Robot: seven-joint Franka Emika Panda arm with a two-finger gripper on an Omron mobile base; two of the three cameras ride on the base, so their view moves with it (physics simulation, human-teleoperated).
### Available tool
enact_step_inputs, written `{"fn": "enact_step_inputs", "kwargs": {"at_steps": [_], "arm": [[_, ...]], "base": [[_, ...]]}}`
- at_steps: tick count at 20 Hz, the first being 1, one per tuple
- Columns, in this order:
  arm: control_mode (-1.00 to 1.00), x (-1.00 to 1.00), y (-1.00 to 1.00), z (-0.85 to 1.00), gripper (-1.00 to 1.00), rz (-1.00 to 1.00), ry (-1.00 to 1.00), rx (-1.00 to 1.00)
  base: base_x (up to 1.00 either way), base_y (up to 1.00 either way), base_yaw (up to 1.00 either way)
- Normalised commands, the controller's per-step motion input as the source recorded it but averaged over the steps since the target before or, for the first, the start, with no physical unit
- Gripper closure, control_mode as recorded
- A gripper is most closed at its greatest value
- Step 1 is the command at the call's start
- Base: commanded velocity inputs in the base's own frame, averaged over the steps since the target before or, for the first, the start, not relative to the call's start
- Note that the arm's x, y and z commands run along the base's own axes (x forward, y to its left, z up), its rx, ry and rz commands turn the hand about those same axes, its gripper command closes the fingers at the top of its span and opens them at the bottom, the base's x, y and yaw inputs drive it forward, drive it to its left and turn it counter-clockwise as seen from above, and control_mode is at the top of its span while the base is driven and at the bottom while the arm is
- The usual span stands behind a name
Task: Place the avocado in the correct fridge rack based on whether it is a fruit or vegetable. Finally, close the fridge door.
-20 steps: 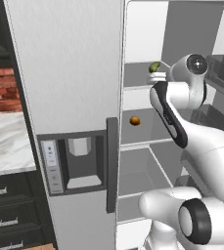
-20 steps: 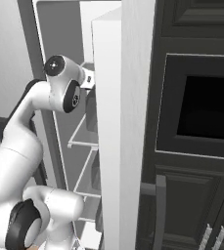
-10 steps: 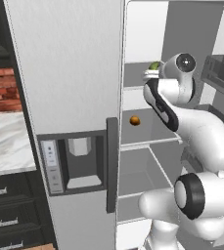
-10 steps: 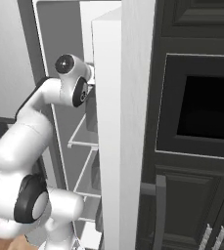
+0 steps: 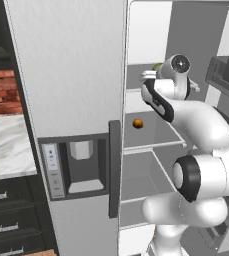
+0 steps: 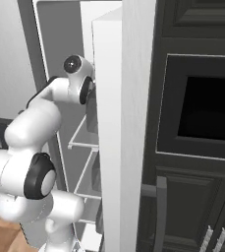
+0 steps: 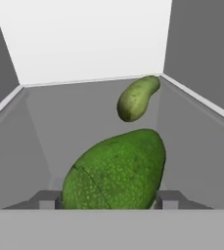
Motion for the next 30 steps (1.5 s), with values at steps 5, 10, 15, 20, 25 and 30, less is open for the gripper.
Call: {"fn": "enact_step_inputs", "kwargs": {"at_steps": [5, 10, 15, 20, 25, 30], "arm": [[-1.0, 0.08, 0.0, -0.03, -1.0, 0.0, -0.08, 0.0], [-1.0, -0.01, 0.0, 0.06, -1.0, 0.0, -0.12, 0.0], [-1.0, -0.26, 0.06, 0.29, -1.0, 0.0, -0.1, -0.01], [-1.0, -0.47, 0.12, 0.39, -1.0, 0.0, -0.05, -0.04], [-1.0, -0.95, 0.2, 0.08, -1.0, 0.0, 0.01, -0.07], [-1.0, -1.0, 0.15, 0.0, -1.0, 0.0, 0.01, -0.01]], "base": [[0.0, 0.0, 0.0], [0.0, 0.0, 0.0], [0.0, 0.0, 0.0], [0.0, 0.0, 0.0], [0.0, 0.0, 0.0], [0.0, 0.0, 0.0]]}}
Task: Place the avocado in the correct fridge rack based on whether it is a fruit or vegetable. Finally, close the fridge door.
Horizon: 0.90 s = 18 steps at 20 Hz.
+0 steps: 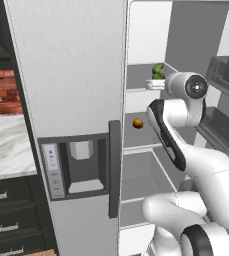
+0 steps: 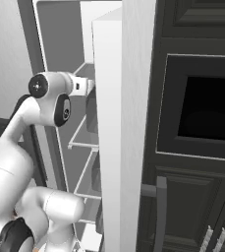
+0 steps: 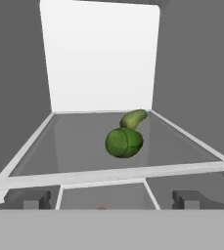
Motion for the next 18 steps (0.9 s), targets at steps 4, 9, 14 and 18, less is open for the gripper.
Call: {"fn": "enact_step_inputs", "kwargs": {"at_steps": [4, 9, 14, 18], "arm": [[-1.0, -1.0, 0.11, 0.0, -1.0, 0.0, 0.06, 0.0], [-1.0, -0.99, 0.13, 0.0, -1.0, 0.0, 0.17, 0.0], [-1.0, -0.8, 0.2, -0.02, -1.0, 0.01, 0.27, 0.0], [-1.0, -0.44, 0.04, -0.16, -1.0, 0.0, 0.23, 0.0]], "base": [[0.0, 0.0, 0.0], [0.0, 0.0, 0.0], [0.0, 0.0, 0.0], [0.0, 0.0, 0.0]]}}
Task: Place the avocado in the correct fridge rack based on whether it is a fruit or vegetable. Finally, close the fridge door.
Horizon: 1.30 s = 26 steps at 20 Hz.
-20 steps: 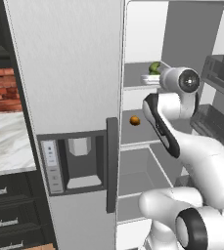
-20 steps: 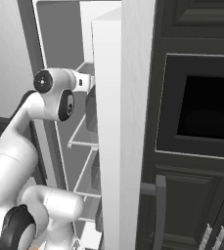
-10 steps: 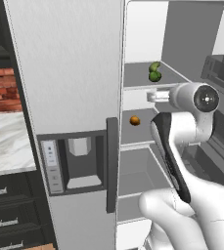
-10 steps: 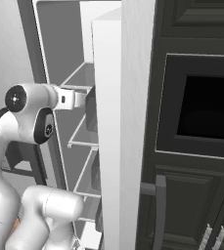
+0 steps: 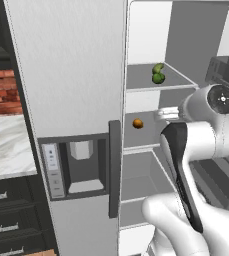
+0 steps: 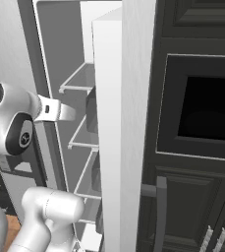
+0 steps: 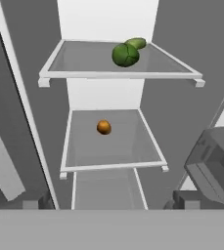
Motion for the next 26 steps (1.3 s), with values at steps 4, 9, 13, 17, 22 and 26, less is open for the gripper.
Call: {"fn": "enact_step_inputs", "kwargs": {"at_steps": [4, 9, 13, 17, 22, 26], "arm": [[-1.0, -0.13, -0.01, -0.1, -1.0, -0.01, 0.14, 0.0], [-1.0, -0.1, -0.01, -0.22, -1.0, -0.03, 0.15, 0.0], [-1.0, -0.02, -0.05, -0.07, -1.0, 0.0, 0.02, 0.0], [-1.0, 0.0, 0.0, 0.0, -1.0, 0.0, 0.0, 0.0], [1.0, 0.0, 0.0, 0.0, -1.0, 0.0, 0.0, 0.0], [1.0, 0.0, 0.0, 0.0, -1.0, 0.0, 0.0, 0.0]], "base": [[0.0, 0.0, 0.0], [0.0, 0.0, 0.0], [0.0, 0.0, 0.0], [0.0, 0.0, 0.0], [-0.38, -0.13, -0.02], [-0.6, -0.18, -0.07]]}}
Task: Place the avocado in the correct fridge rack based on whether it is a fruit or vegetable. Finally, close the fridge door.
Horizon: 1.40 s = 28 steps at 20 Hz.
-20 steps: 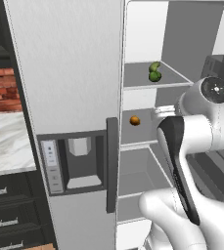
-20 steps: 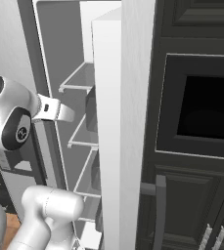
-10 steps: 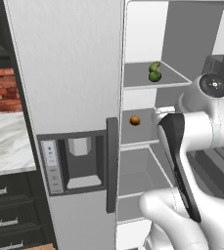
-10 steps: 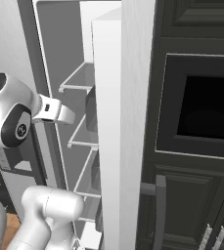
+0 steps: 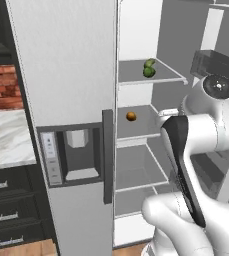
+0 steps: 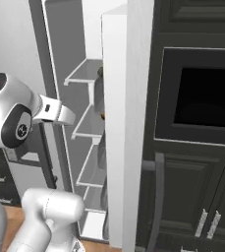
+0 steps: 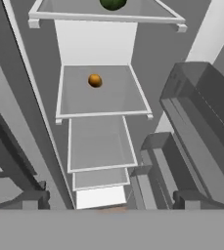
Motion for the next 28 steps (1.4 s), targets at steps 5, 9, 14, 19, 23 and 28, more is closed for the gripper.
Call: {"fn": "enact_step_inputs", "kwargs": {"at_steps": [5, 9, 14, 19, 23, 28], "arm": [[1.0, 0.0, 0.0, 0.0, -1.0, 0.0, 0.0, 0.0], [1.0, 0.0, 0.0, 0.0, -1.0, 0.0, 0.0, 0.0], [1.0, 0.0, 0.0, 0.0, -1.0, 0.0, 0.0, 0.0], [1.0, 0.0, 0.0, 0.0, -1.0, 0.0, 0.0, 0.0], [-1.0, -0.02, -0.08, 0.0, -1.0, 0.0, -0.01, 0.0], [-1.0, 0.0, -0.08, 0.0, -1.0, 0.0, -0.02, 0.0]], "base": [[-0.56, -0.01, -0.01], [-0.46, -0.04, -0.02], [-0.38, -0.19, -0.06], [-0.21, -0.3, -0.06], [-0.1, -0.24, -0.04], [0.0, 0.0, 0.0]]}}
